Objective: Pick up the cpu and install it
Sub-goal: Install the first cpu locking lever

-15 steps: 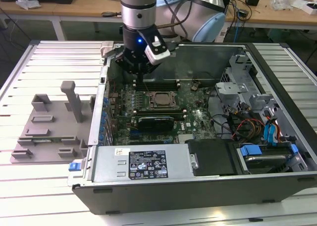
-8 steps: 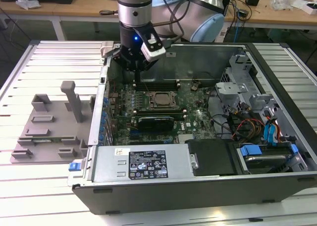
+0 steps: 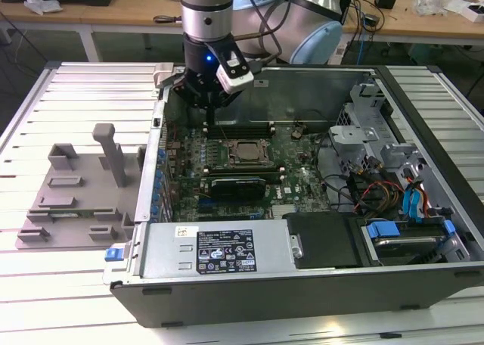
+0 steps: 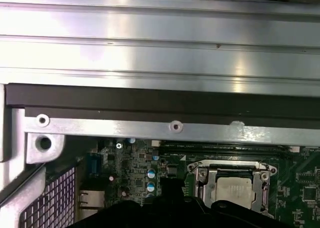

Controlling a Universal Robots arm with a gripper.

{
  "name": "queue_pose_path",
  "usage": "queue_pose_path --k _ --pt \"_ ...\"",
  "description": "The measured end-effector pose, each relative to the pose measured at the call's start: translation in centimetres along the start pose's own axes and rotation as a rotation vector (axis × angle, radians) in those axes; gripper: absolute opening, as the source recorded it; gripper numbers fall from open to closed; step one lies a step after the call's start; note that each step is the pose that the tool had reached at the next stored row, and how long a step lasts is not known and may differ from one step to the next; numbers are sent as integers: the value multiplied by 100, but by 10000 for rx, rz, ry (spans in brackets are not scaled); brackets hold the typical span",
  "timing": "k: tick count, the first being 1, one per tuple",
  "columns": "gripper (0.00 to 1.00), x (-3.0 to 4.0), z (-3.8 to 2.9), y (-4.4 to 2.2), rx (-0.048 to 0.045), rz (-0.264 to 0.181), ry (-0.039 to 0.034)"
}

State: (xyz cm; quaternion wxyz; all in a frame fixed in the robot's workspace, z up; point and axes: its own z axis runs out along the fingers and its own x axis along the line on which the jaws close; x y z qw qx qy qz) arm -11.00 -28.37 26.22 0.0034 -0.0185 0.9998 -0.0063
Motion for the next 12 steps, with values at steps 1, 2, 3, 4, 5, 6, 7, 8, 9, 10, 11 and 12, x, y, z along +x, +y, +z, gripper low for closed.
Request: queue_pose_path --k 1,2,3,4,5,6,7,8,9,10,11,12 --pt "11 -34 0 -1 0 1 1" --pt "11 -62 0 -2 0 1 4" --pt "11 -81 1 -3 0 0 6" --pt "11 -98 0 -4 0 0 9" --pt "11 -128 1 -5 -1 0 16" --pt "11 -144 1 -5 -1 1 20" --pt "11 -159 1 -6 -1 0 24" --pt "11 -182 2 -7 -1 1 29" --pt "11 -199 2 -7 -1 0 34" --pt "11 -213 2 -8 -2 -1 38" --pt "11 -224 2 -8 -1 -2 42" --pt "11 -233 3 -9 -2 -1 44"
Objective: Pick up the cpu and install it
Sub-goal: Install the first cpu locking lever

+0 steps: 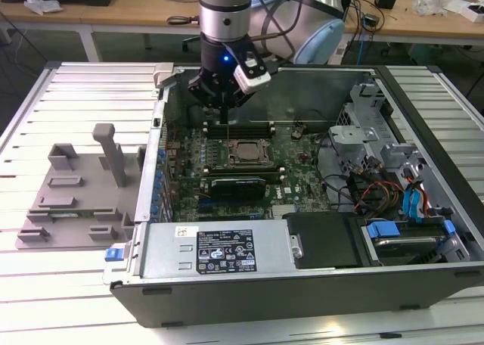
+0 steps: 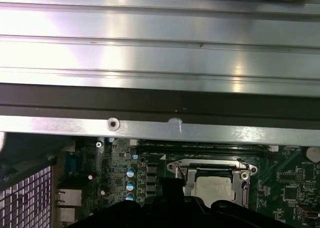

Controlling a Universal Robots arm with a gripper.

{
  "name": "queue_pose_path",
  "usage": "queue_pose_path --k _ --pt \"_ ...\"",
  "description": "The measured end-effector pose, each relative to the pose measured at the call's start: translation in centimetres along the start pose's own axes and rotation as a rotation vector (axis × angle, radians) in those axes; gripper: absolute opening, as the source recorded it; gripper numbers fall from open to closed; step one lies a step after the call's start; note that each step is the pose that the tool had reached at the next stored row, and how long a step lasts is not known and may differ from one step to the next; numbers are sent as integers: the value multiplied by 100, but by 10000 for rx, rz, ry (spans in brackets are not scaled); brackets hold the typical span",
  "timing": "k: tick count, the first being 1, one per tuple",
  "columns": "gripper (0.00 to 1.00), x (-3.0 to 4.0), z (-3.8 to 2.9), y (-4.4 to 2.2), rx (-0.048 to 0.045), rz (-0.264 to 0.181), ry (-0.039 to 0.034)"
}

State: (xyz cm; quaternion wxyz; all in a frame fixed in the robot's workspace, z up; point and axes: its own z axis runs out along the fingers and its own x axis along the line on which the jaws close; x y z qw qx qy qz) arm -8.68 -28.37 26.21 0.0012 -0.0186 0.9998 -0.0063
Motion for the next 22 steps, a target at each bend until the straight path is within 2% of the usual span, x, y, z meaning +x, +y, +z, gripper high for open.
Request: queue_pose_path --k 7,12,15,16,17,21,22 --pt "11 -63 2 -3 0 1 19" --pt "11 -72 3 -2 -10 1 19" --pt "11 -78 18 -9 -316 0 11" --pt "11 -84 26 -18 -500 2 7" --pt "11 -89 34 -27 -573 3 10" --pt "11 -146 76 -54 -636 2 57" --pt "11 -160 96 -54 -686 3 67"
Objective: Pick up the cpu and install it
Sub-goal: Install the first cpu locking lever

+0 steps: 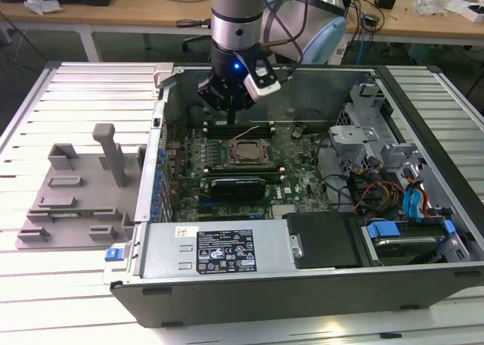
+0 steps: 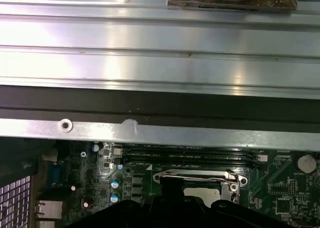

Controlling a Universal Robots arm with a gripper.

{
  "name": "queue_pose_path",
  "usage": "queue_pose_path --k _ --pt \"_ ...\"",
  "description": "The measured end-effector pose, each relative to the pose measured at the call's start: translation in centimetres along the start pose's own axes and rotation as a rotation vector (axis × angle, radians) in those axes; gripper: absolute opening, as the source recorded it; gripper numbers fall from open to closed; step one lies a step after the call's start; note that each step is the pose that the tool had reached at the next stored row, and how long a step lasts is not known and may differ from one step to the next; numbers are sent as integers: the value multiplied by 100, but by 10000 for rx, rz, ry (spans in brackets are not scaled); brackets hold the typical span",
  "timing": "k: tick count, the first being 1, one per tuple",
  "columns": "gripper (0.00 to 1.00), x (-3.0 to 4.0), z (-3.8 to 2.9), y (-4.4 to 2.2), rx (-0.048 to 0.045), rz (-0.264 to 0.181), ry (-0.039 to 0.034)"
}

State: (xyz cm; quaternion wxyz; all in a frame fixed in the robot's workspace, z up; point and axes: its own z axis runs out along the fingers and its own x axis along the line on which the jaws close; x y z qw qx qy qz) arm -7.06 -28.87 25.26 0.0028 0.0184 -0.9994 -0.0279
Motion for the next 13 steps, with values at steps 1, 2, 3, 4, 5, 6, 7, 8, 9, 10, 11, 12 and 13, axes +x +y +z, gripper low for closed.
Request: queue_pose_path --k 1,2,3,4,5,6,7,8,9,10,11,12,13 --pt "11 -4 20 -1 -12 0 3" --pt "11 -5 38 -2 -13 0 4" --pt "11 -5 57 -3 -13 0 7" --pt "11 -5 74 -4 -13 -5 9" --pt "11 -6 100 -6 -13 -17 11" --pt "11 -6 131 -7 -13 -22 13" --pt "11 -6 154 -9 -14 -23 16" --pt "11 -7 166 -10 -12 -25 19" --pt "11 -9 183 -11 -14 -28 21" --pt "11 -12 192 -11 -14 -30 23" --pt "11 -21 208 -13 -13 -32 28" --pt "11 -35 223 -14 -13 -39 33" --pt "11 -48 235 -15 -14 -45 37"
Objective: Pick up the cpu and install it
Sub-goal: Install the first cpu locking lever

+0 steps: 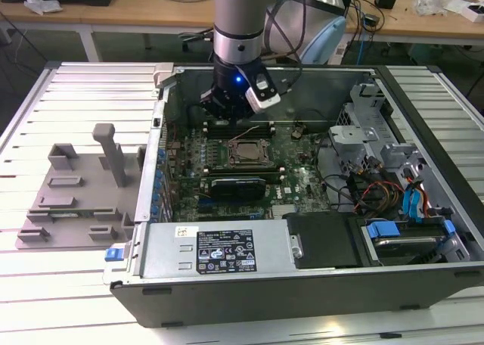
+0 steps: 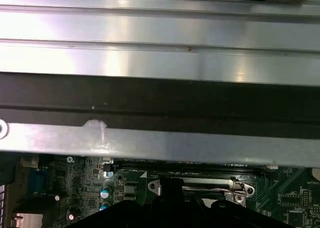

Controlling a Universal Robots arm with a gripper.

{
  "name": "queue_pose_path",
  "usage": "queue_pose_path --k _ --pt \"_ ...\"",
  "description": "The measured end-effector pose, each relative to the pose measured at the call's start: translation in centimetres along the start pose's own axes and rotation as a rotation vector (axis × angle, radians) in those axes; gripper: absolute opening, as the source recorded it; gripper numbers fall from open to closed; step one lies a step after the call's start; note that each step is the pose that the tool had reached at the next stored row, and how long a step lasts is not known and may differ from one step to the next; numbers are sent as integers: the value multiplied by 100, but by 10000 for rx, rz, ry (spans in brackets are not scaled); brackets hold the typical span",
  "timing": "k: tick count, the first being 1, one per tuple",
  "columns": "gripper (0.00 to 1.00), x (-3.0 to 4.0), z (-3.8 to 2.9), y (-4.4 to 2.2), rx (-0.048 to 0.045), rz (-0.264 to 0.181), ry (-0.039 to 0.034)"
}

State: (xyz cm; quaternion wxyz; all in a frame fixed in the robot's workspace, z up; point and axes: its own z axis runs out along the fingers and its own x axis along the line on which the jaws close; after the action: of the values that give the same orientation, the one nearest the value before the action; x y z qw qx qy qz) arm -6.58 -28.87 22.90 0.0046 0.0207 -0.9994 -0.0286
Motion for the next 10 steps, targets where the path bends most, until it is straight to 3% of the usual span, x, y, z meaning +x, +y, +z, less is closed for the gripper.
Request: queue_pose_path --k 5,6,7,10 --pt "11 -53 51 -2 4 -106 19" --pt "11 -59 58 2 23 -137 21" --pt "11 -87 82 20 101 -219 28" --pt "11 -101 91 21 119 -222 31"
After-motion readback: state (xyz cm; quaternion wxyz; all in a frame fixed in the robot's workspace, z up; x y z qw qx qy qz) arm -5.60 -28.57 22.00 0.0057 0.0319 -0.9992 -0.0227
